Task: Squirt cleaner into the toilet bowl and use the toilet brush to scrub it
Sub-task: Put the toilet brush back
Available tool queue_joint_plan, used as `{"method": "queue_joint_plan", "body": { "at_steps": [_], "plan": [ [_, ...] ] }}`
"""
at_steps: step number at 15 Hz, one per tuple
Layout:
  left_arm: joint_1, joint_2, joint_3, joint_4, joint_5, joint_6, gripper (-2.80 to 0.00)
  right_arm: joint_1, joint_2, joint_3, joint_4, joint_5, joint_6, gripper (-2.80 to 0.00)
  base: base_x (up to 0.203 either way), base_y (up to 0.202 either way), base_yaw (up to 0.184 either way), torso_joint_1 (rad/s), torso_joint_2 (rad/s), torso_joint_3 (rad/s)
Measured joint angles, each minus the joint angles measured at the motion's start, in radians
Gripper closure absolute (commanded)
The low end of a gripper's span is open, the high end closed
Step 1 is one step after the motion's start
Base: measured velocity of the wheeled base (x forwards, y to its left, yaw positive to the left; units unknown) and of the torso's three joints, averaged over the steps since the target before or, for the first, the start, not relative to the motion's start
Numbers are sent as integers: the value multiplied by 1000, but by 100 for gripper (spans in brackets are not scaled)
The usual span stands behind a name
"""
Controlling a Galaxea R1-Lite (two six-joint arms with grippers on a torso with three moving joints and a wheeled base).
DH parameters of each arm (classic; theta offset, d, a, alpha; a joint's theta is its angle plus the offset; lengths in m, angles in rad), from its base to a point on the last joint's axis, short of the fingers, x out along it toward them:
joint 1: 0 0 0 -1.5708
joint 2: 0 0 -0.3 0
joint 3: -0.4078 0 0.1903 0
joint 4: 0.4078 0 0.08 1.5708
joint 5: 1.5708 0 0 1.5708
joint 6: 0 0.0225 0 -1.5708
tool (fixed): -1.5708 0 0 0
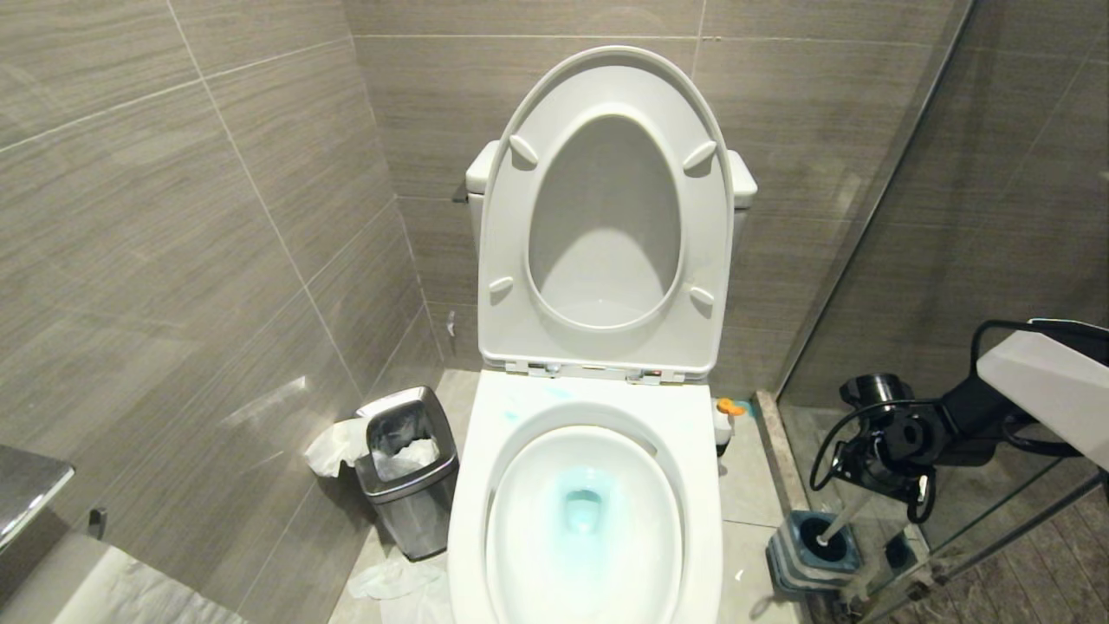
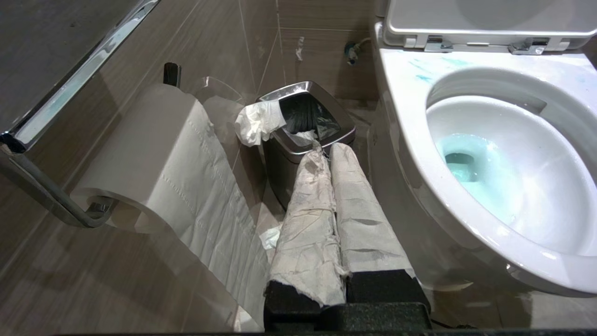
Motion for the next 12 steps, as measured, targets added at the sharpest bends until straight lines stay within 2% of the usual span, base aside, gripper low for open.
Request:
{"method": "queue_joint_plan", "body": {
  "at_steps": [6, 10, 12],
  "plan": [
    [0, 0, 0, 0, 0, 0, 0, 6, -145, 176, -1, 40, -22, -280, 0, 0, 0, 0, 0, 0],
    [0, 0, 0, 0, 0, 0, 0, 28, -319, 301, -30, 75, -29, -280, 0, 0, 0, 0, 0, 0],
    [0, 0, 0, 0, 0, 0, 0, 47, -429, 354, -74, 112, -61, -280, 0, 0, 0, 0, 0, 0]
  ]
}}
